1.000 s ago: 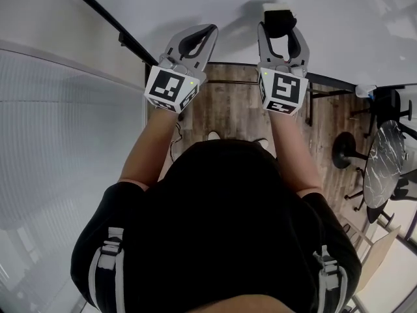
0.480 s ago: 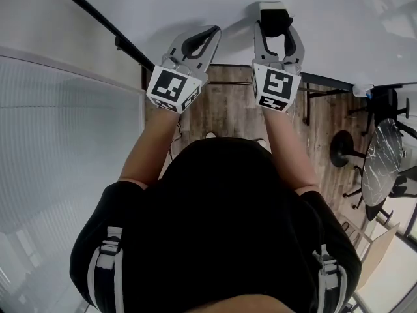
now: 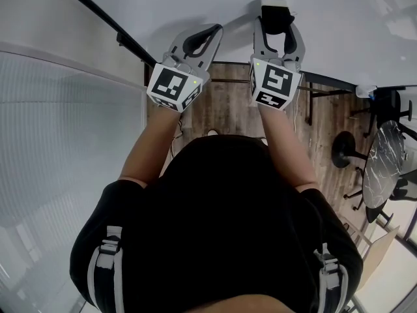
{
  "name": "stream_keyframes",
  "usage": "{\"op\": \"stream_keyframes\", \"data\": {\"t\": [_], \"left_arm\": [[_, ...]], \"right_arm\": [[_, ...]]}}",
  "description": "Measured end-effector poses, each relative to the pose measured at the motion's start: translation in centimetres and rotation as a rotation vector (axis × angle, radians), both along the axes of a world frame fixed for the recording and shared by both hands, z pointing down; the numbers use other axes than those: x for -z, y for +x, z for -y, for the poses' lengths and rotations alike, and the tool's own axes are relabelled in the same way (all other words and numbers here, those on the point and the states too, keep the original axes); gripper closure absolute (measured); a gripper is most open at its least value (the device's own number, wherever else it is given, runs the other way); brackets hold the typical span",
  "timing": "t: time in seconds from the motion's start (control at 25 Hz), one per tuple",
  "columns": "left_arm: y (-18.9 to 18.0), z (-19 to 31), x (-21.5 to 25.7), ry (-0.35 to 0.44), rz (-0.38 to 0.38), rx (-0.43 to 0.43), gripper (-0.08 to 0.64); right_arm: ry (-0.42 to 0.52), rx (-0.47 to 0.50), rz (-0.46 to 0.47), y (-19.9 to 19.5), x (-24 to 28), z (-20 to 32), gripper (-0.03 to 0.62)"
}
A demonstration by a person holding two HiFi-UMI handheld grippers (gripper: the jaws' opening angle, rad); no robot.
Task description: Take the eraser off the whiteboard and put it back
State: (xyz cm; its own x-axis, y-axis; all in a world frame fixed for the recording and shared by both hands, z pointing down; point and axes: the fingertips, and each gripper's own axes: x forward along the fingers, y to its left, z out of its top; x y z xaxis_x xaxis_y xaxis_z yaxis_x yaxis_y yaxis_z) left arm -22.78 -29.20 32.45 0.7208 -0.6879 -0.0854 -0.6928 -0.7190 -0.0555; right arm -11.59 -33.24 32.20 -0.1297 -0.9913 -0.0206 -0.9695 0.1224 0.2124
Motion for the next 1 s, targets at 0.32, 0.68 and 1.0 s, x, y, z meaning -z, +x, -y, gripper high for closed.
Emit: {"op": "stream_keyframes", "data": {"t": [0.32, 0.68, 1.0], "left_arm": [[-0.4, -0.6, 0.1, -0.002, 0.002, 0.008, 0.554], [-0.1, -1.6, -0.8, -0.018, -0.006, 0.018, 0.554], [0.4, -3.6, -2.1, -0.043, -0.039, 0.004, 0.554]], "right_arm": [[0.017, 0.017, 0.007, -0.2, 0.3, -0.6, 0.299], [-0.053, 0.077, -0.017, 1.4, -1.7, -2.5, 0.210], [-0.100, 0.318, 0.083, 1.8, -3.3, -6.2, 0.213]]}}
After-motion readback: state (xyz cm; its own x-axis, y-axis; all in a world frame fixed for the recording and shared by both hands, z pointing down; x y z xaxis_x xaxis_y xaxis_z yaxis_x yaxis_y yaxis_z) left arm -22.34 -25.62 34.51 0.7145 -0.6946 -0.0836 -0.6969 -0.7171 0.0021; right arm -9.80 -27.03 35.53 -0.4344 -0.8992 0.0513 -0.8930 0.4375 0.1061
